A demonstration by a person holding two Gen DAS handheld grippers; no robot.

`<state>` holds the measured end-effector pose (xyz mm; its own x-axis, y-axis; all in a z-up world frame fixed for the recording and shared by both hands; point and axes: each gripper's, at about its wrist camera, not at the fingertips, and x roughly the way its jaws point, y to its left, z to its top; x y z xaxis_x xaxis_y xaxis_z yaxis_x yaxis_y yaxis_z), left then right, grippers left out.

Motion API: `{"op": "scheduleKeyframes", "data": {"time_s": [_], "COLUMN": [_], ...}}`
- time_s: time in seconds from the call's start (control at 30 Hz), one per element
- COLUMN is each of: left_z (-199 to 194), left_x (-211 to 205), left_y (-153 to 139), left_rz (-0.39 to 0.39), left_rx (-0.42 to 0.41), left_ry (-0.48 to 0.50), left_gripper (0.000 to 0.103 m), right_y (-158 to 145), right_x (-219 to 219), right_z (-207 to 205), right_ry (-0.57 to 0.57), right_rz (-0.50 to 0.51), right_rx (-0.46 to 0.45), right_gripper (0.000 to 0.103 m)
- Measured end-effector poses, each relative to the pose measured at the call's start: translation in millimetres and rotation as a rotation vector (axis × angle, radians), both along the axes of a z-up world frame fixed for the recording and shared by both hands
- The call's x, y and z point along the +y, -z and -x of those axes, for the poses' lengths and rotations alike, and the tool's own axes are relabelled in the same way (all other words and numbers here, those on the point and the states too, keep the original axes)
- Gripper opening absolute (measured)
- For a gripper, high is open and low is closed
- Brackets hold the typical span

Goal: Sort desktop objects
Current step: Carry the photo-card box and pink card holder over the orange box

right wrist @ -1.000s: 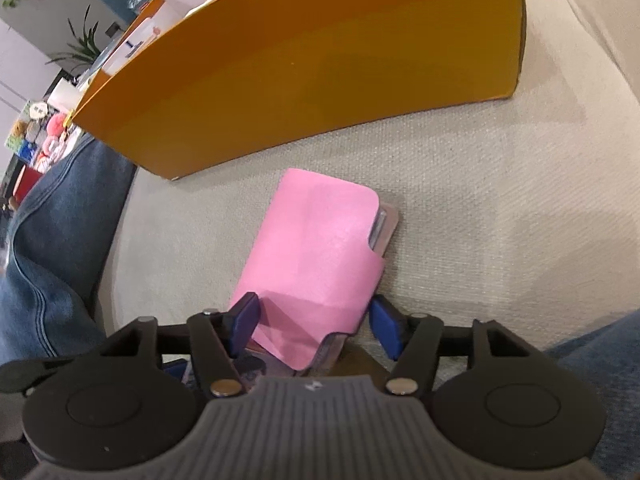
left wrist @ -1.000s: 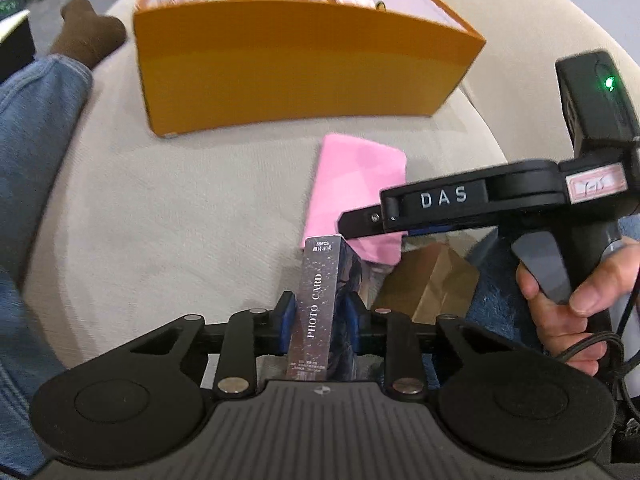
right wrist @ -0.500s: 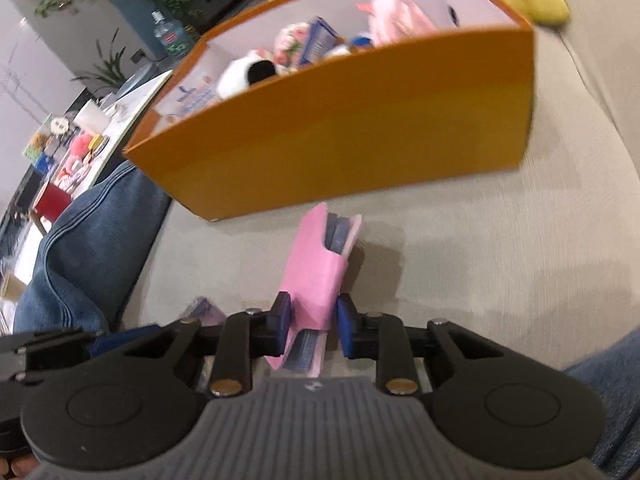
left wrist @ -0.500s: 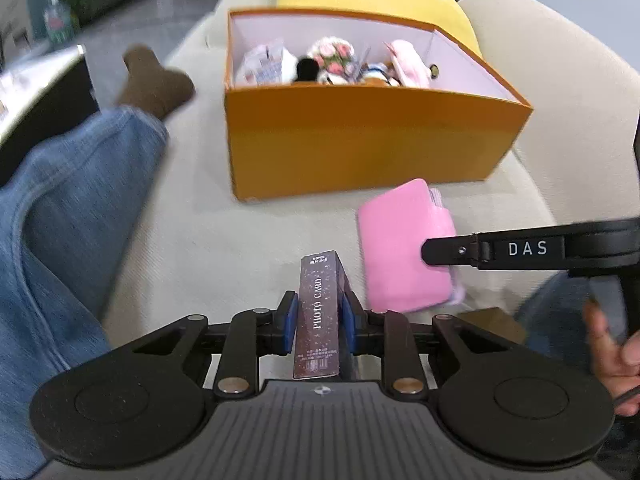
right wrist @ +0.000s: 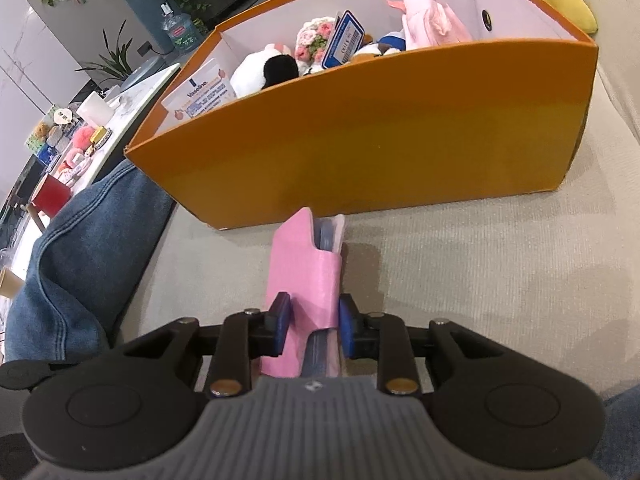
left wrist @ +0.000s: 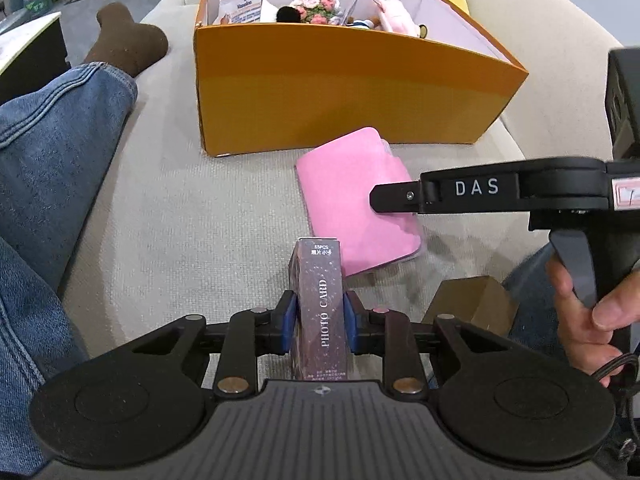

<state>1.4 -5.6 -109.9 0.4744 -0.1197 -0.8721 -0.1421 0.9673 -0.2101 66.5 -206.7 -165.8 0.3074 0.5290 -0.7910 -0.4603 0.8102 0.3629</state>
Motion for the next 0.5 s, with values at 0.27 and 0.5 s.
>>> {"op": "scheduleKeyframes", "data": {"time_s": [0.27,0.5], "left_z": [0.7,0.9], "left_x": [6.3,3.0], "left_y": [12.6,13.5], "left_rz": [0.012,0.016], "left_rx": [0.023,0.014], "left_ry": [-0.042,-0.058], "left_gripper": [0.026,0.026], "right_y": [-0.2,-12.2], "right_x": [-3.9,9.2], "right_z": [-3.5,4.6], "right_ry": [0.006,-0.045], "right_rz": [-0.077,-0.065], "right_rx": [0.007,-0.025], "right_gripper": [0.028,0.026]}}
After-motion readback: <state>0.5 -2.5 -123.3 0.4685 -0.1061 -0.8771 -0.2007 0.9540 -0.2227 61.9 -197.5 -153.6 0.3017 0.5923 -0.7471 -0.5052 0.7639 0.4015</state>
